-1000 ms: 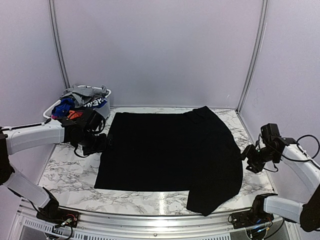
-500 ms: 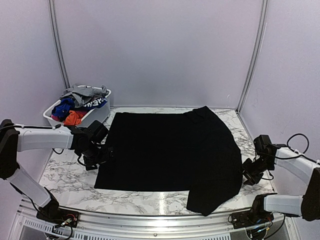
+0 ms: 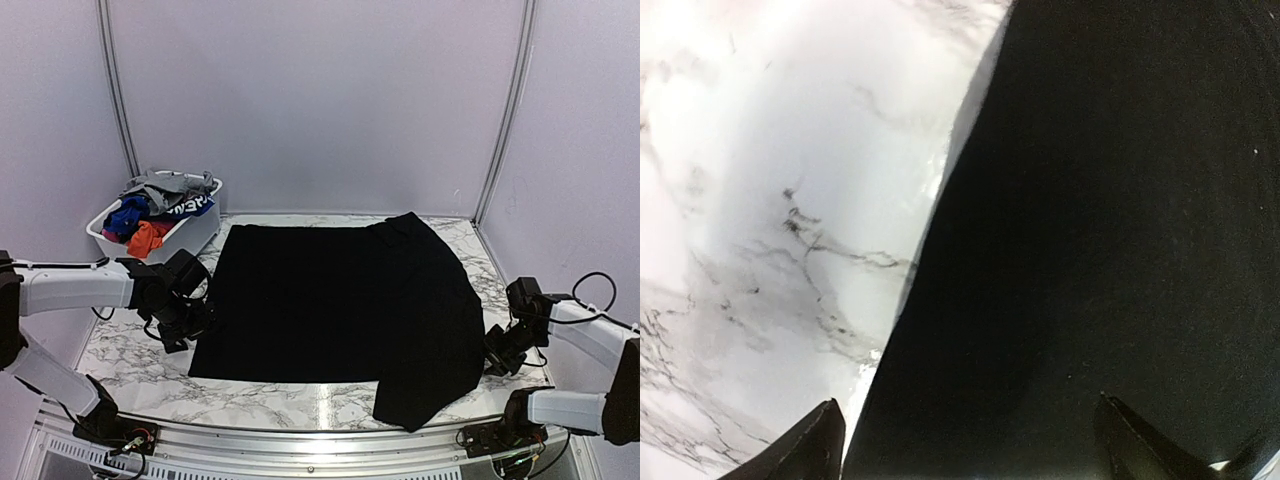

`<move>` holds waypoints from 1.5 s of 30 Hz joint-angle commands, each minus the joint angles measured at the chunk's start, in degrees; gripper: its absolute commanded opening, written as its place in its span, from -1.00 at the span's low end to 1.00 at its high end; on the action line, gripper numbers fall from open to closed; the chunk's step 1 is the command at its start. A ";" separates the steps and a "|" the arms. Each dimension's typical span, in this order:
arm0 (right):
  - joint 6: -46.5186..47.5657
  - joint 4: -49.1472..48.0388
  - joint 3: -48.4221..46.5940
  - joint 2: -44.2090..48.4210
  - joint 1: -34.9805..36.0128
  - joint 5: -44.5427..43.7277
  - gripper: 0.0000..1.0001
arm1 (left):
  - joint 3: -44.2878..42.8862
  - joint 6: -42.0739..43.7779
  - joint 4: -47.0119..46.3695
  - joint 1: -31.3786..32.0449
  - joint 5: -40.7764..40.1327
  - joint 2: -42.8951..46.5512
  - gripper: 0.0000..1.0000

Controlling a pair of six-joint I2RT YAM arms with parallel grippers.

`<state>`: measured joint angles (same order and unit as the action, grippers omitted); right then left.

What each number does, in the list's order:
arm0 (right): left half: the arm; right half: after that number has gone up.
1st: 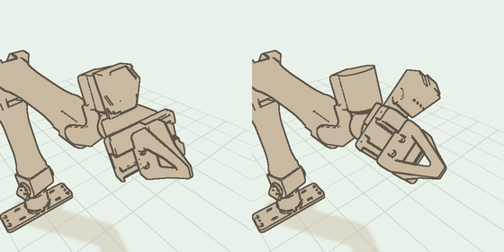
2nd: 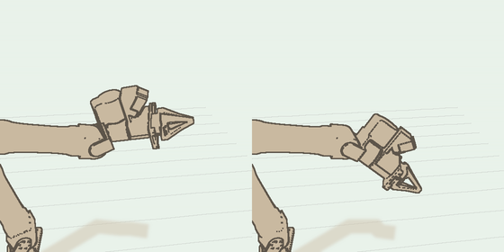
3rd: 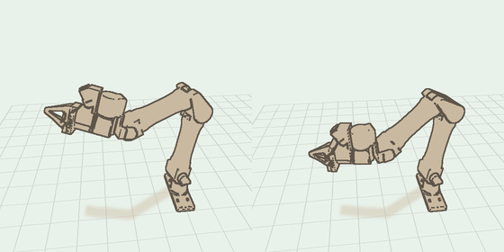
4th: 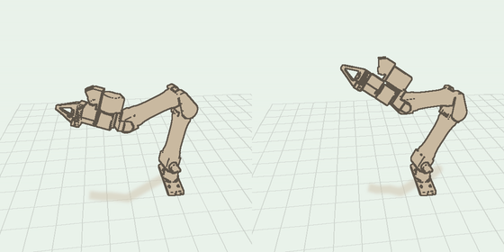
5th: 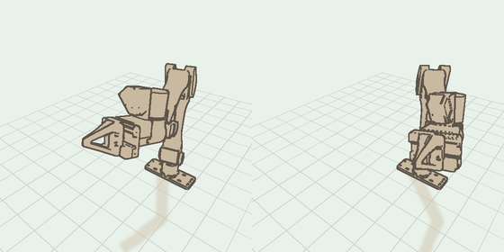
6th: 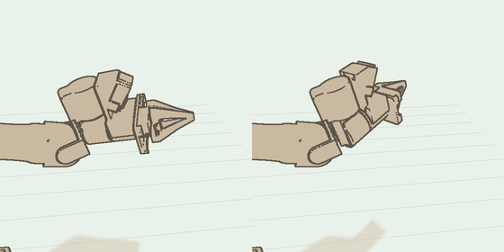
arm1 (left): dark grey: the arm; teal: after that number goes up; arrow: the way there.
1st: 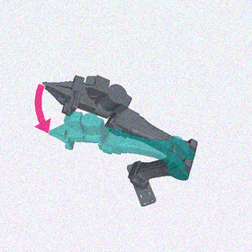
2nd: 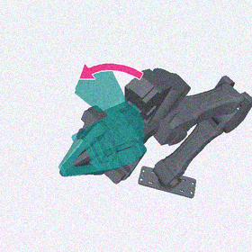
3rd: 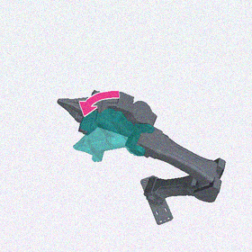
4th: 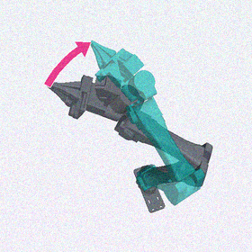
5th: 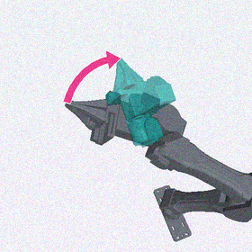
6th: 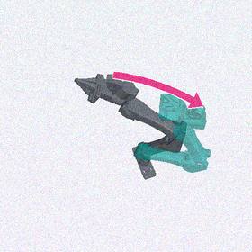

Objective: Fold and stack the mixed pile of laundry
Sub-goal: Pick up the flattened T-shirt from the center of the board.

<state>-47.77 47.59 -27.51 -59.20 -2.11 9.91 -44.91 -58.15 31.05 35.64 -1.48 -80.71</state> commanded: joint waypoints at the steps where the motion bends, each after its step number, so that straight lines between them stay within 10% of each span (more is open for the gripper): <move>1: 0.40 -0.31 2.44 1.04 0.62 1.47 -0.33 | 2.01 -3.62 2.37 0.08 0.79 2.34 0.75; 12: 0.36 0.17 5.79 4.61 1.49 4.65 -0.35 | 4.32 -6.01 2.63 0.10 1.21 4.37 0.71; 19: -0.51 0.49 6.47 5.56 1.93 5.60 -1.00 | 6.48 -9.25 4.42 0.13 3.26 8.82 0.68; 36: -2.41 8.80 -1.03 10.53 1.93 2.44 -1.00 | 8.72 -8.78 8.15 2.51 2.59 8.71 -0.16; 45: -2.06 8.57 -1.49 9.82 1.98 2.48 -1.00 | 9.16 -8.83 9.80 3.55 3.22 8.04 -0.25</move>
<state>-49.34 54.52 -26.55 -49.19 -0.73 13.87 -36.86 -66.74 37.76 38.63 1.50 -73.17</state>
